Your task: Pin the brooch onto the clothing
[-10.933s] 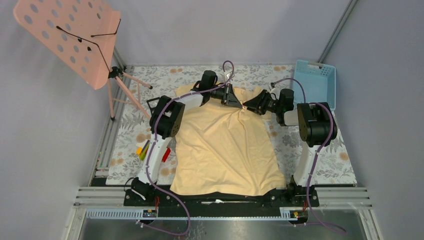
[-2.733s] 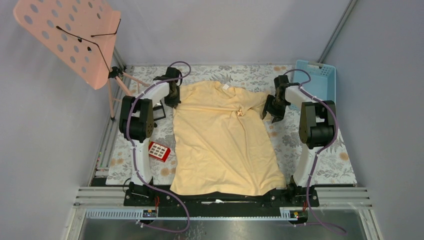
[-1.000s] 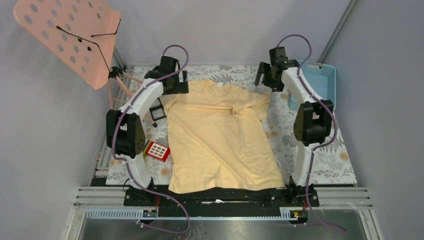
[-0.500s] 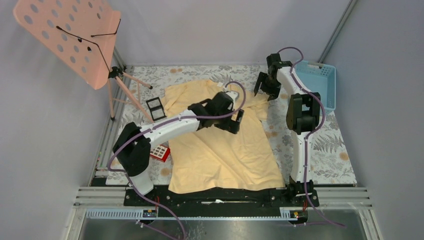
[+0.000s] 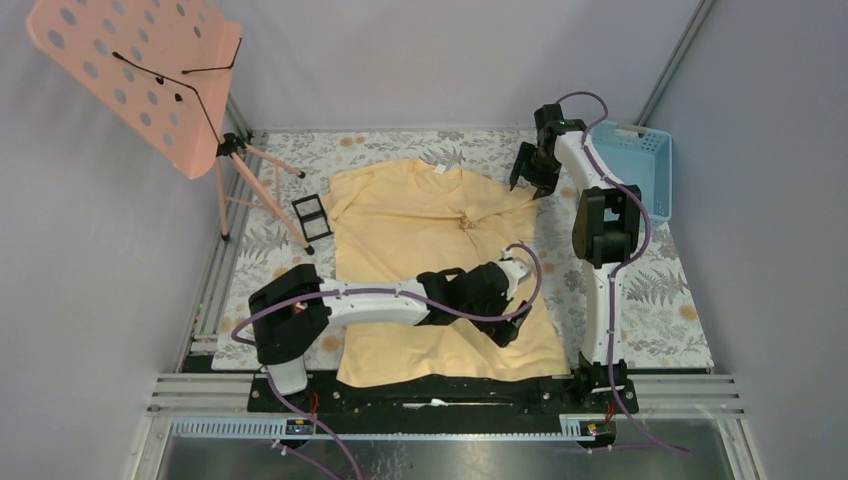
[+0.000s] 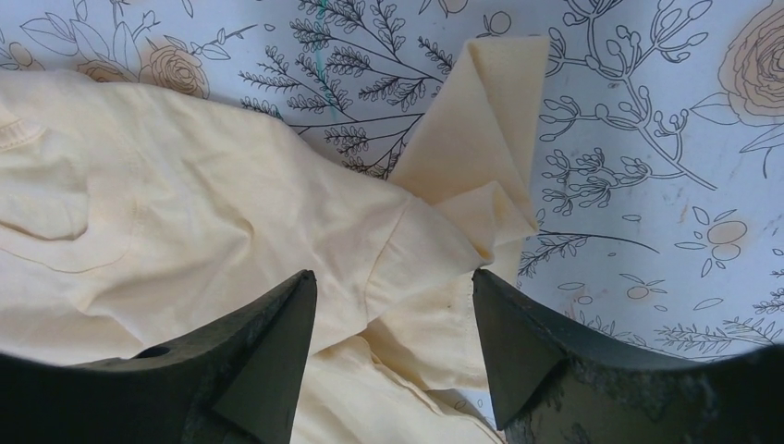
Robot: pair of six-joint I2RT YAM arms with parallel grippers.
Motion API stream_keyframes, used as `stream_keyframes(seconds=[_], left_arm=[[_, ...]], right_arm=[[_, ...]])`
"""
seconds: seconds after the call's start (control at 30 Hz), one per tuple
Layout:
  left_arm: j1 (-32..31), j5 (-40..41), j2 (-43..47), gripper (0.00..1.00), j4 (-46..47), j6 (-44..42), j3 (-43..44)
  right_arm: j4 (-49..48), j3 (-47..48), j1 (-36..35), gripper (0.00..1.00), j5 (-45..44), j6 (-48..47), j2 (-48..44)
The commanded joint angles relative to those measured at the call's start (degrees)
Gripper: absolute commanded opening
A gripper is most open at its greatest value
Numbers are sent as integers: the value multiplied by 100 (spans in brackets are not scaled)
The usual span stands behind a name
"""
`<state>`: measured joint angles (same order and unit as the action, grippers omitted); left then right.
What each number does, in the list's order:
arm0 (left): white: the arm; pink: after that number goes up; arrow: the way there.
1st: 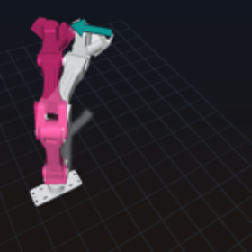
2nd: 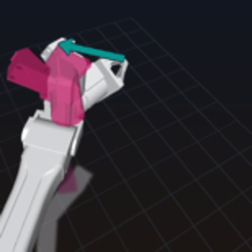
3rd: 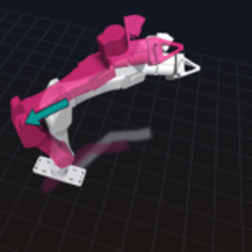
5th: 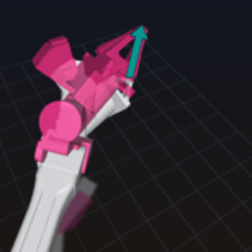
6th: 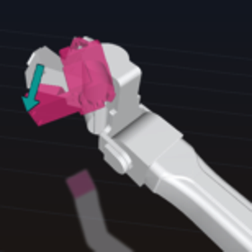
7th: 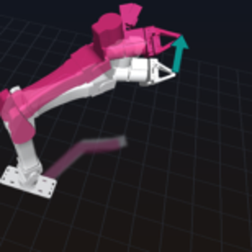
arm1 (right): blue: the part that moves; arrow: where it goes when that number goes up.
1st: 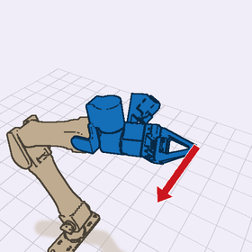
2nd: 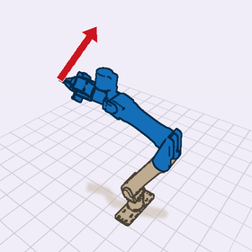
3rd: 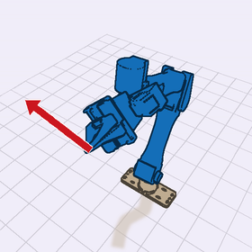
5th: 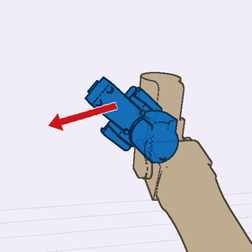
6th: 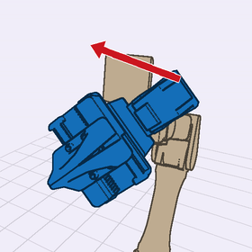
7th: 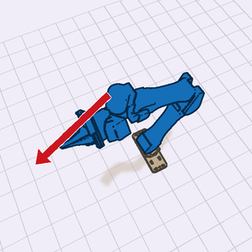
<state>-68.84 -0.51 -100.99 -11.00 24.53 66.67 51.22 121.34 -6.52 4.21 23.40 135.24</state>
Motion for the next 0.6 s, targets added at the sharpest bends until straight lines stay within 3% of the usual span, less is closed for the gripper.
stream_keyframes(seconds=[0.0, 0.17, 0.43, 0.5, 0.57], left_arm=[[-337, 31, -215, 99, 686, -562, -17], [-766, -171, -572, 99, 630, -1106, -64], [-961, 219, -909, 98, 449, -1188, -43], [-989, 298, -1003, 89, 325, -1198, 19], [-1000, 319, -1056, 65, 261, -1180, 5]], right_arm=[[142, 231, 53, 70, 151, -28, 89], [160, 219, 72, 69, 218, -29, 123], [103, 134, 81, 64, 348, 9, 158], [8, 25, 81, 59, 401, 38, 109], [-129, -76, 81, 48, 474, 84, 50]])
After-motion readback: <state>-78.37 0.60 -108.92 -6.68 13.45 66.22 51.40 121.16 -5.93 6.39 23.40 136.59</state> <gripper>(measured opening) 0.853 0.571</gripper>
